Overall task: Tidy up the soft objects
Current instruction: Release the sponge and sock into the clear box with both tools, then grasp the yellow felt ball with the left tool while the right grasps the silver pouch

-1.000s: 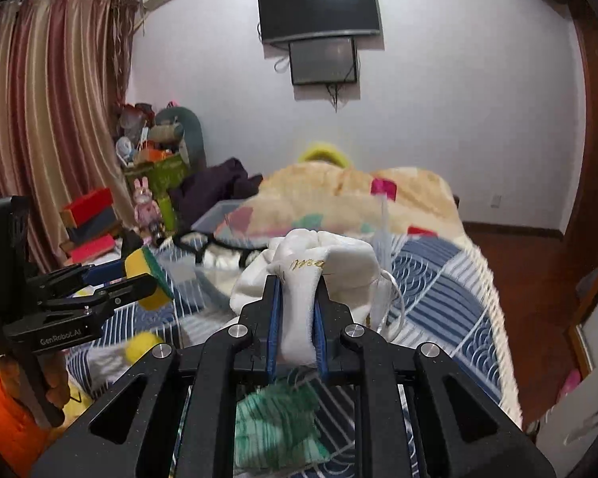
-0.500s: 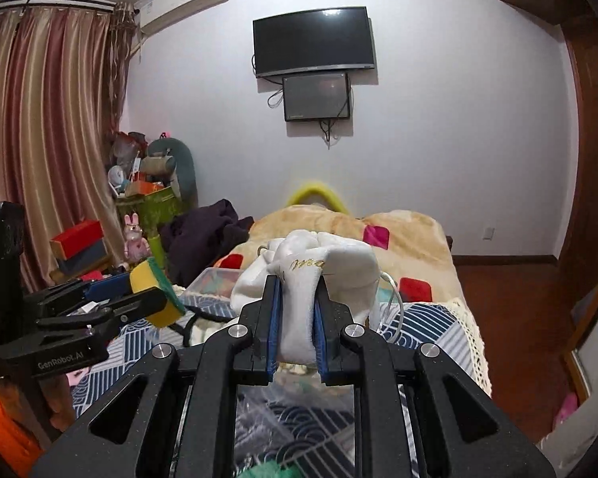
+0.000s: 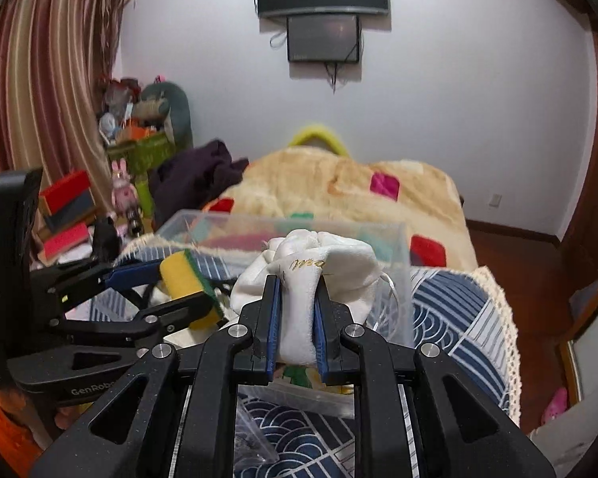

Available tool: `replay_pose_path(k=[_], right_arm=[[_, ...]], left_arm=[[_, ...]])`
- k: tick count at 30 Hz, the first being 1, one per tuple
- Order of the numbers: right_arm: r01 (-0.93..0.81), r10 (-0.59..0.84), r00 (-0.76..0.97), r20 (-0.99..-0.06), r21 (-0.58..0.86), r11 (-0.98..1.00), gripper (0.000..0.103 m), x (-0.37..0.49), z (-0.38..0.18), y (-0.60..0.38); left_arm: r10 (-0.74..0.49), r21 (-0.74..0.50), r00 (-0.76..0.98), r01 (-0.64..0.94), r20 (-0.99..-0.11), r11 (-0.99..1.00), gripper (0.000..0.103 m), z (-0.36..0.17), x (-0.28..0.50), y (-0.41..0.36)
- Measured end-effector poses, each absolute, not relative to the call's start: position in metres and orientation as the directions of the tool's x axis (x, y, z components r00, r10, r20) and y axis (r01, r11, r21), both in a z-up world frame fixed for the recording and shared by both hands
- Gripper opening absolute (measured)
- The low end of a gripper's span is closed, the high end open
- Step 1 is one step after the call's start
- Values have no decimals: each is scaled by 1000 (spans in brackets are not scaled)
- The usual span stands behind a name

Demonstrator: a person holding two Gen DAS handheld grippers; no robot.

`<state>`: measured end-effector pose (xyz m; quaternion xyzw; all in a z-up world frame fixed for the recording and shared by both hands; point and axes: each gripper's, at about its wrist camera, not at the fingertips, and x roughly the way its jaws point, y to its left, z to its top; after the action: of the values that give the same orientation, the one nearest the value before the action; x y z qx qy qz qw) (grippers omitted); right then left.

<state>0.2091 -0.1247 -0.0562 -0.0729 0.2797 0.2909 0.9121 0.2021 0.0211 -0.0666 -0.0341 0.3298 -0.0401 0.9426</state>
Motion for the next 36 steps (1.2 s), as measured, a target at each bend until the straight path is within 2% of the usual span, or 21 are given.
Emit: replay_pose_path(k=[6,12,17,21,25,28,30,32,36], right_arm=[[-584,470,636,-613,17,812,14,218,-70,-122],[-587,465,623,-630,17,810,19,218,-70,-125],[-583,474,649,-595,12,812,37,212,-59,-131],[-582,490,678,-548,7,813,38,198,-44,-139],[-583,513,700,-497,16,812,54,184,-30,-148],[-586,526,714,-462,16,810,58,170,-22,-156],[-592,538,714,-447,23,805,61,161,-20,-159],[-597,547,715,-435,29,802,71,152,-20,-163],[-605,549,705,-450,24,796,77,143,-30,-163]], left_arm=[[-91,-82,754,49,-650,995,58,-75,212,24],[-101,-95,751,52,-652,994,66,-73,210,26],[-86,-76,776,49,-625,996,70,-62,197,22],[-78,-63,805,50,-588,997,75,-48,181,23],[-56,-35,842,44,-537,998,81,-31,157,23],[-46,-26,862,38,-504,999,91,-23,140,24],[-41,-27,872,31,-488,999,93,-20,127,26],[-42,-36,874,27,-484,999,94,-21,116,29],[-36,-53,868,11,-496,999,95,-31,103,33]])
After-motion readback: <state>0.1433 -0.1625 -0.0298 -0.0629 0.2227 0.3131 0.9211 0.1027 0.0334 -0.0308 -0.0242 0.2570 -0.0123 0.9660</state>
